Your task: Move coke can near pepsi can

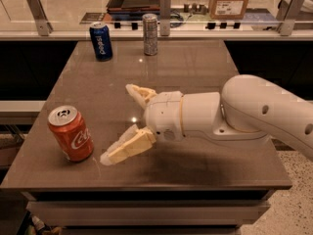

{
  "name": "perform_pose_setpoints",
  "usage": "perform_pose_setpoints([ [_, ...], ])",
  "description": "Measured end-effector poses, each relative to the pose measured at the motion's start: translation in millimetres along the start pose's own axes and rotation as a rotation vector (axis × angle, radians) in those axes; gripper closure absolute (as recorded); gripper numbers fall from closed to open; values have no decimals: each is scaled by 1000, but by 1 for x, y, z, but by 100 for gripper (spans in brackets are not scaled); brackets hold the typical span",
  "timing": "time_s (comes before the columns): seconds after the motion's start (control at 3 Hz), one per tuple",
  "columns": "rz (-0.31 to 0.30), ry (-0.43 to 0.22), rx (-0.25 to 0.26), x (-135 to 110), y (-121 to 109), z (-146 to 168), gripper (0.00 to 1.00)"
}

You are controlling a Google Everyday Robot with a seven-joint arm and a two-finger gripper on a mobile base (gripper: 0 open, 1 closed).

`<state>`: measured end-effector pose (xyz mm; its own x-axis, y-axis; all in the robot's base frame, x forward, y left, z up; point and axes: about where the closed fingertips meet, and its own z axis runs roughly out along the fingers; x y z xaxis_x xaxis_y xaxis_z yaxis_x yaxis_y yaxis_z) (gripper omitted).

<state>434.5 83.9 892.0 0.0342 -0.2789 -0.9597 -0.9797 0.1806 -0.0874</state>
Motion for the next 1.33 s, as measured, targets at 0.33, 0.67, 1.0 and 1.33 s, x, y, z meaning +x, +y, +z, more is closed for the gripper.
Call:
perform_pose_setpoints([
  [0.33,12,-33,-30,2,9,20,0],
  [0.67,15,-60,-68,-3,26,38,0],
  [1.0,18,-74,-85,-6,37,50,0],
  [1.33,16,-93,-80,-9,42,63,0],
])
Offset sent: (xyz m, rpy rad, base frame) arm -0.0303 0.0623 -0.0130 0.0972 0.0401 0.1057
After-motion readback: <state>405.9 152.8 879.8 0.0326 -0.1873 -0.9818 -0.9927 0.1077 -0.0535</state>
